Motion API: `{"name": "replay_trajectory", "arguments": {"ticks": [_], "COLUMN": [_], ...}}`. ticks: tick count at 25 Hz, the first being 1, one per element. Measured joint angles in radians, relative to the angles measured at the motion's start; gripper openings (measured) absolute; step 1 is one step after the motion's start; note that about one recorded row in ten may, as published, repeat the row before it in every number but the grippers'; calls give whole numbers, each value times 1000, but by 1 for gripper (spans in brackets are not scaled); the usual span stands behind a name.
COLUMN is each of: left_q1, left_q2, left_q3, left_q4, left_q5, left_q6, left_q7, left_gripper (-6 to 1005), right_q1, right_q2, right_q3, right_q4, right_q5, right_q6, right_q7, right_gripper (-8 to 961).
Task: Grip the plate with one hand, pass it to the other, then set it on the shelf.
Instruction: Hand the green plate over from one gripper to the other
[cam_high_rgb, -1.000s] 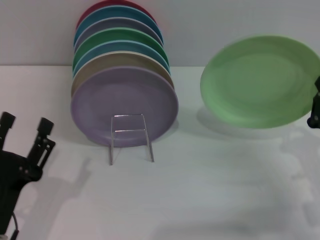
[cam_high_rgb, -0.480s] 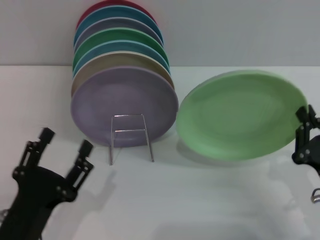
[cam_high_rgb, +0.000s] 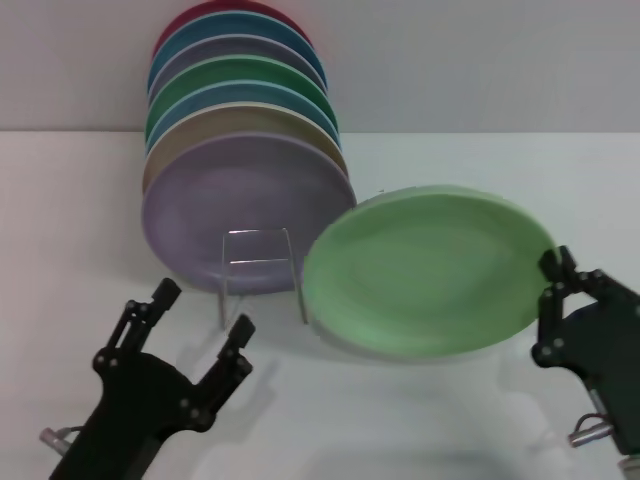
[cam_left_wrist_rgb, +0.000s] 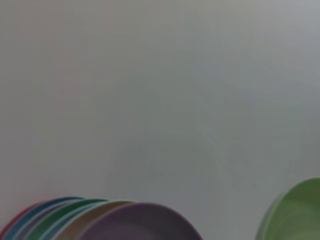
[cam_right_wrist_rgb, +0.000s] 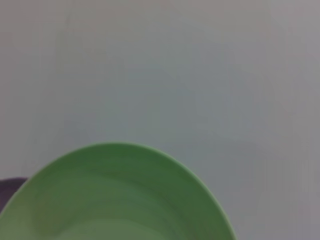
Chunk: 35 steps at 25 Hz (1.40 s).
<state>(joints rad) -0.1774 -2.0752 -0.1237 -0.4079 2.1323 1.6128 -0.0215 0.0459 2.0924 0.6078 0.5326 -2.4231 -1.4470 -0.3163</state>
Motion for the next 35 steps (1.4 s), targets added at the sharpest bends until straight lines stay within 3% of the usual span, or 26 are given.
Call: {"name": "replay_trajectory", "arguments": {"ticks": [11,35], "left_q1": [-31,-74], "left_q2": [0,-3], "left_q3": [-3,-10], "left_q4": [-6,-8], "left_q5": [0,-2], "left_q6": [-76,-151], "left_q7": [0,0], "left_gripper": [830,829], "right_q1": [7,-18], "right_q2": [0,0], "right_q3": [-258,-369], "right_q4": [91,205], "right_q5": [262,344], "right_q6": [-15,-47], "right_q7": [-209,-561], "right_gripper": [19,18]}}
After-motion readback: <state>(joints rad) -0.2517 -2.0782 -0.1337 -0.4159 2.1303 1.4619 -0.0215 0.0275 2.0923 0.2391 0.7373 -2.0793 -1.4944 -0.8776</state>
